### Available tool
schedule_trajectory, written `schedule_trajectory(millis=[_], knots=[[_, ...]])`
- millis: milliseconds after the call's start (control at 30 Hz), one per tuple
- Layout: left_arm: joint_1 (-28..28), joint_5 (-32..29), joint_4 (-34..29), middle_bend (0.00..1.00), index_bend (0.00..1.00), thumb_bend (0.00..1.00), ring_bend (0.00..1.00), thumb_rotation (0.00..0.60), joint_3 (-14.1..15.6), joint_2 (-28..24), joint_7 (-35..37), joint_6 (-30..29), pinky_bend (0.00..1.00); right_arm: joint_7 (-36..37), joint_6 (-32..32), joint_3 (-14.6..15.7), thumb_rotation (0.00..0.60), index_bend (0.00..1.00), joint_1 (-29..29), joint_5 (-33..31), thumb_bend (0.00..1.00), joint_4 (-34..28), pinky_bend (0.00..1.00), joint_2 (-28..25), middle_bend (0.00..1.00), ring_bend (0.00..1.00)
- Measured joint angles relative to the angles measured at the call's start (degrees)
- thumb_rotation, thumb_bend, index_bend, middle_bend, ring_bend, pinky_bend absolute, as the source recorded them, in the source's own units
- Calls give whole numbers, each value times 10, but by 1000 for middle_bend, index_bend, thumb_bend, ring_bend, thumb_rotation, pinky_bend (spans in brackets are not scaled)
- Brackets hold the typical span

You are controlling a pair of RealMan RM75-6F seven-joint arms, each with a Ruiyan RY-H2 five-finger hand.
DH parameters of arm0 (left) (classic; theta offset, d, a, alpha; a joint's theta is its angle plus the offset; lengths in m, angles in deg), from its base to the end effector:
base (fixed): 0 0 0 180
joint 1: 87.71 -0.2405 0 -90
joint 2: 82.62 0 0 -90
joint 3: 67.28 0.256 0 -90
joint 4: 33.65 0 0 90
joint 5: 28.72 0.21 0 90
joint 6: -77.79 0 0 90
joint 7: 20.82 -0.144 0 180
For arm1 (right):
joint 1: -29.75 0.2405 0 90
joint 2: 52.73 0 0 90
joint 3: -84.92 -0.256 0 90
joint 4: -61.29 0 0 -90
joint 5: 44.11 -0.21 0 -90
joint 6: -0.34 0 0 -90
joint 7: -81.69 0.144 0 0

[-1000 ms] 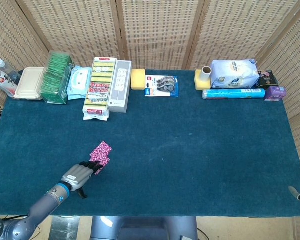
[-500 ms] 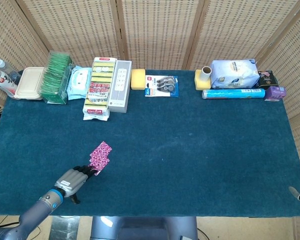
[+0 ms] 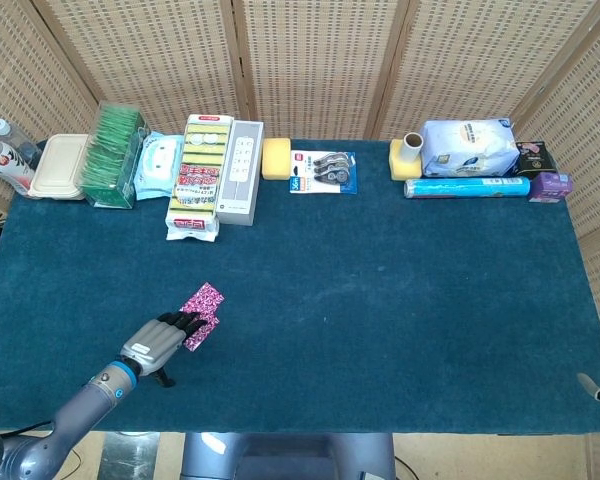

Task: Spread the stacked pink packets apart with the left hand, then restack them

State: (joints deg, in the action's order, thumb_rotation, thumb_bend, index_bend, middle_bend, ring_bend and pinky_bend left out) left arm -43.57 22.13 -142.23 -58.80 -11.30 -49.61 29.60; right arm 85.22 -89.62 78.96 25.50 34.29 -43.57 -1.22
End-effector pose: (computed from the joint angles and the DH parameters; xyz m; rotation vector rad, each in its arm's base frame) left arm -0.1998 0.2445 0.0082 -2.1494 -1.1577 -0.4009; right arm -0.3125 -0.1394 0.2313 1.1038 -0.9654 0.8584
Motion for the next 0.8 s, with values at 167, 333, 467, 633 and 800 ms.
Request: schedule_trajectory(millis=[167, 333, 467, 633, 800], knots=[[2, -10, -1, 0, 0, 0, 0, 600, 9, 4, -16, -1, 105, 4, 3, -1, 600, 78, 1, -2, 5, 2, 0, -1, 0, 0], [5, -26, -9, 0, 0, 0, 0, 600, 24, 4, -34, -1, 105, 4, 0, 0, 600, 77, 0, 2, 5, 2, 0, 0, 0, 0], [6, -32, -16, 4, 0, 0, 0, 600, 31, -1, -41, -5, 105, 4, -2, 0, 600, 77, -1, 3, 5, 1, 0, 0, 0, 0], [1, -21, -26, 43, 0, 0, 37, 600, 41, -11, -40, -9, 105, 5, -2, 0, 600, 77, -1, 3, 4, 1, 0, 0, 0, 0], [-10, 2, -34, 65, 0, 0, 58, 600, 52, -22, -32, -13, 105, 5, -3, -1, 600, 77, -1, 2, 5, 2, 0, -1, 0, 0]])
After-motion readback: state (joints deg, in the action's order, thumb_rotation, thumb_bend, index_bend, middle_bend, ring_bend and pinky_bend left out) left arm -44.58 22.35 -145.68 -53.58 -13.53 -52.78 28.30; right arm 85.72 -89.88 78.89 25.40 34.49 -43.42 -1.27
